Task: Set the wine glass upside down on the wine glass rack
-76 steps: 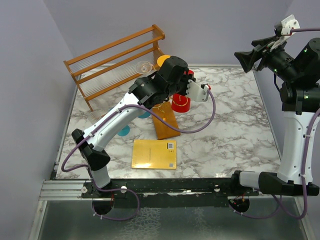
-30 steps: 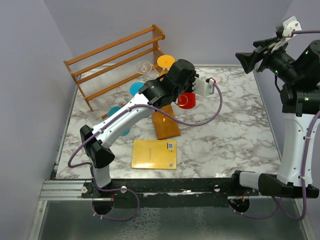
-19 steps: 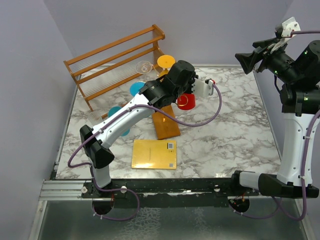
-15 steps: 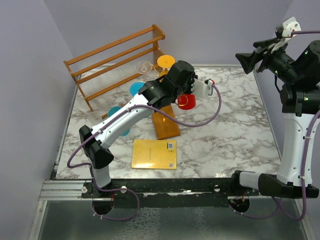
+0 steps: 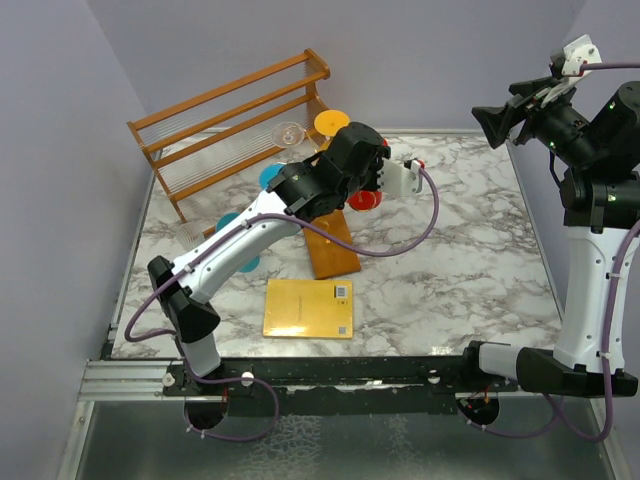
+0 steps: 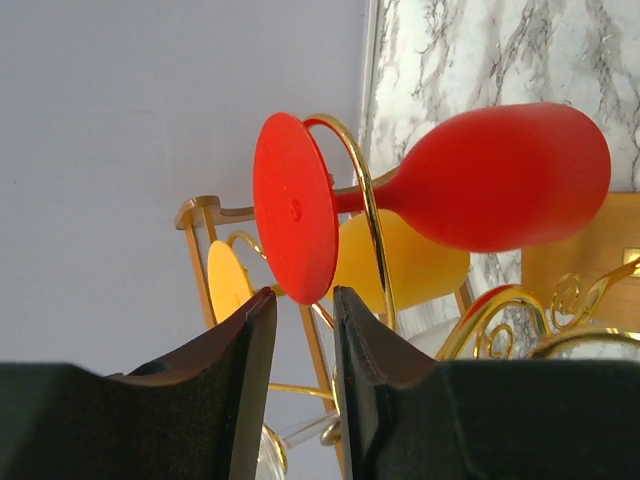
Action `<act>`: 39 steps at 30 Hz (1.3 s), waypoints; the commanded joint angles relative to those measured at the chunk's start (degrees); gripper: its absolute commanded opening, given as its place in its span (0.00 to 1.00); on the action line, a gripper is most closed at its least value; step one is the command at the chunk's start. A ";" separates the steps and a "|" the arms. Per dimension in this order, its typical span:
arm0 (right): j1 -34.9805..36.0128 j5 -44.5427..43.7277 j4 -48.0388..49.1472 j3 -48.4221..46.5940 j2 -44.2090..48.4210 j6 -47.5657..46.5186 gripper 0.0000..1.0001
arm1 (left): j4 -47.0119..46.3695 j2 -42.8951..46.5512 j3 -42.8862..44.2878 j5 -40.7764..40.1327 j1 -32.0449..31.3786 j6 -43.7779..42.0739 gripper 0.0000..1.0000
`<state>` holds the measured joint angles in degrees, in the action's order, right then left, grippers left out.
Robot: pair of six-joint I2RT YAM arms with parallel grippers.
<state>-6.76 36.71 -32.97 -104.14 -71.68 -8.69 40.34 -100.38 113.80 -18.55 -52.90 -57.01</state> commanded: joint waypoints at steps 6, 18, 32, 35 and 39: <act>-0.33 -3.75 -0.84 -1.50 -0.26 -3.85 0.77 | 2.10 7.40 -0.65 2.91 -0.54 3.62 0.49; -0.35 -7.83 -4.63 -2.37 -3.52 -13.95 0.92 | 10.24 12.35 6.77 9.64 1.01 12.18 0.89; -0.35 -8.97 -8.89 0.04 -6.27 -21.46 1.00 | 7.60 29.19 -3.43 23.12 36.52 34.76 0.99; -0.30 -7.75 -10.41 -1.42 -6.94 -21.07 1.00 | 8.64 32.19 -8.24 24.00 44.03 38.57 0.99; -0.27 -5.68 -12.59 -2.54 -6.51 -20.70 1.00 | 10.11 36.45 -16.12 26.26 52.56 39.79 0.99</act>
<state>-6.85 27.70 -42.46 -104.16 -78.46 -29.19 48.64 -66.78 103.79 3.60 -6.35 -22.11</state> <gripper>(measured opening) 0.994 0.990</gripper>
